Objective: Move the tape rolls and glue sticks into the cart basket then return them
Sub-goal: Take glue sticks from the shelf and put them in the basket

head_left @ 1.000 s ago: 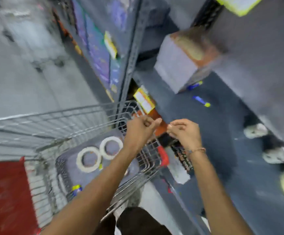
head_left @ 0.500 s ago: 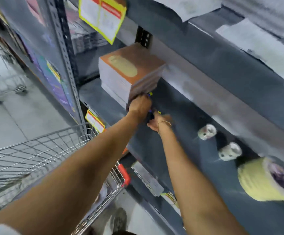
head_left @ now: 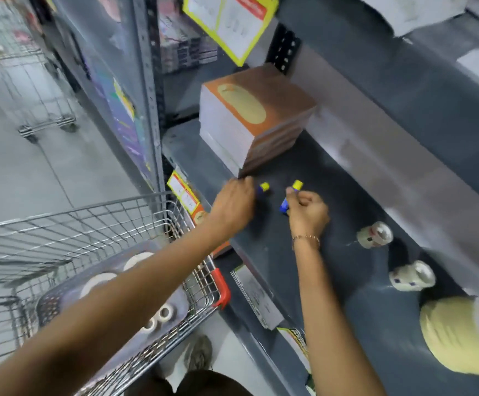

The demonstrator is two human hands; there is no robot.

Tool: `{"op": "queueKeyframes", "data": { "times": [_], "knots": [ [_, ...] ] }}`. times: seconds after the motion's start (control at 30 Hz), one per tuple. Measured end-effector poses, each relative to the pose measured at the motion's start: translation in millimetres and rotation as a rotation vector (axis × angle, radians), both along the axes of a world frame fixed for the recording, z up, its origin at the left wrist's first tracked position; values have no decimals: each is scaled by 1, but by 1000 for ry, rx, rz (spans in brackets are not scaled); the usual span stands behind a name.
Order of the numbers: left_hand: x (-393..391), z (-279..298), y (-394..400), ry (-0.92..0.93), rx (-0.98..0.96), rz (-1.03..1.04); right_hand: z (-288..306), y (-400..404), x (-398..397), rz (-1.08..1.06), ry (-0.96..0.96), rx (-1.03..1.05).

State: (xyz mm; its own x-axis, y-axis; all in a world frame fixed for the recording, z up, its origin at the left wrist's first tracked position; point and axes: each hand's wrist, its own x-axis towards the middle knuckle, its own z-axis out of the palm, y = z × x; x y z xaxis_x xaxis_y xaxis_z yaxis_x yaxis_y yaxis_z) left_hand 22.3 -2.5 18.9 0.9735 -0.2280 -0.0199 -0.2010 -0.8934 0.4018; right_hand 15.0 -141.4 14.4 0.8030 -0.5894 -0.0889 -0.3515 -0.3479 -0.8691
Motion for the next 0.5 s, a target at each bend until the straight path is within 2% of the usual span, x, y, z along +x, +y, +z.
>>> {"op": "queueKeyframes", "data": {
  "times": [0.03, 0.17, 0.27, 0.37, 0.5],
  "knots": [
    [-16, -8, 23, 21, -91, 34, -4, 7, -13, 10, -52, 89],
    [-79, -51, 146, 137, -433, 169, -10, 79, -57, 289, -114, 307],
    [-128, -86, 224, 257, -559, 375, -31, 160, -82, 584, 4, 364],
    [-173, -124, 270, 394, -651, 542, -83, 234, -103, 825, 303, 292],
    [-231, -183, 302, 620, -615, 746, -159, 303, -136, 1098, 656, -125]
  ]
}}
